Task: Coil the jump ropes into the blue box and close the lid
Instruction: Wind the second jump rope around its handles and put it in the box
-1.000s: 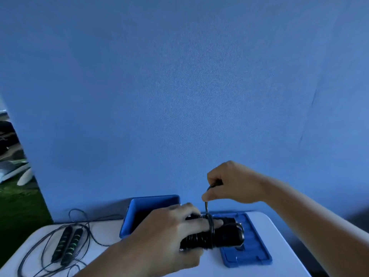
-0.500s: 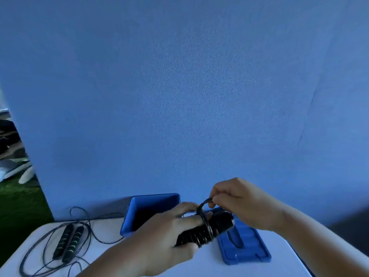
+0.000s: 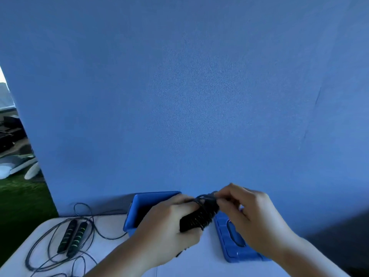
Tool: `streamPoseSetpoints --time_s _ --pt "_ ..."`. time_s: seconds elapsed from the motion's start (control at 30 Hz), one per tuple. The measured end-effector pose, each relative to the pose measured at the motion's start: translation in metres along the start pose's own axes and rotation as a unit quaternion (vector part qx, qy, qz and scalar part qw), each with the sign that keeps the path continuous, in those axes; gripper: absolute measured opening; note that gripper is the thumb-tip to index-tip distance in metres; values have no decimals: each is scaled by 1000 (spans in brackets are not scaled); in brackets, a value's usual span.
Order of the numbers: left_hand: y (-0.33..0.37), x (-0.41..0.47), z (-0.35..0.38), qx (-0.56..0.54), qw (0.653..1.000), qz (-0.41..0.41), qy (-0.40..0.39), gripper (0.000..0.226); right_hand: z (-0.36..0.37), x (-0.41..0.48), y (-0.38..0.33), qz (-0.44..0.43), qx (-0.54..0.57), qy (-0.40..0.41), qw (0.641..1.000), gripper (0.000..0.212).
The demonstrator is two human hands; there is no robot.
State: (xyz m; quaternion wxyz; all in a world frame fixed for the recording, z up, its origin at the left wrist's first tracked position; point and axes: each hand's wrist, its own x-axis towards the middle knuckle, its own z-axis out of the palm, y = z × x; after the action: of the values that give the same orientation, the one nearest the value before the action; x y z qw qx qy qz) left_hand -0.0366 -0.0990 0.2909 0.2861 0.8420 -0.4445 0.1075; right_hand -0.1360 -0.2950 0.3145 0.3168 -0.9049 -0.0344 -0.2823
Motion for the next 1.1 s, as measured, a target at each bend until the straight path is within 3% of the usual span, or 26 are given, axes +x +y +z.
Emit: streamPoseSetpoints --time_s 0.07,0.2,0.53,0.77,0.93,1.1 --pt "-2 -2 1 -28 999 -11 -17 35 -3 0 -3 2 10 -8 1000 25" --pt "-8 -6 6 -51 999 -16 1 38 -6 3 -11 -11 20 -1 1000 8" --pt "5 -6 -5 -29 999 -19 0 28 2 10 -11 48 0 14 999 31" --pt "7 -6 -4 -29 999 -25 0 32 14 8 -17 92 -8 50 994 21" --pt "13 -5 -3 61 997 -23 31 47 5 18 -17 176 -38 -53 982 12" --pt "14 -6 2 75 995 -55 34 41 -3 30 -16 139 -171 -123 967 16"
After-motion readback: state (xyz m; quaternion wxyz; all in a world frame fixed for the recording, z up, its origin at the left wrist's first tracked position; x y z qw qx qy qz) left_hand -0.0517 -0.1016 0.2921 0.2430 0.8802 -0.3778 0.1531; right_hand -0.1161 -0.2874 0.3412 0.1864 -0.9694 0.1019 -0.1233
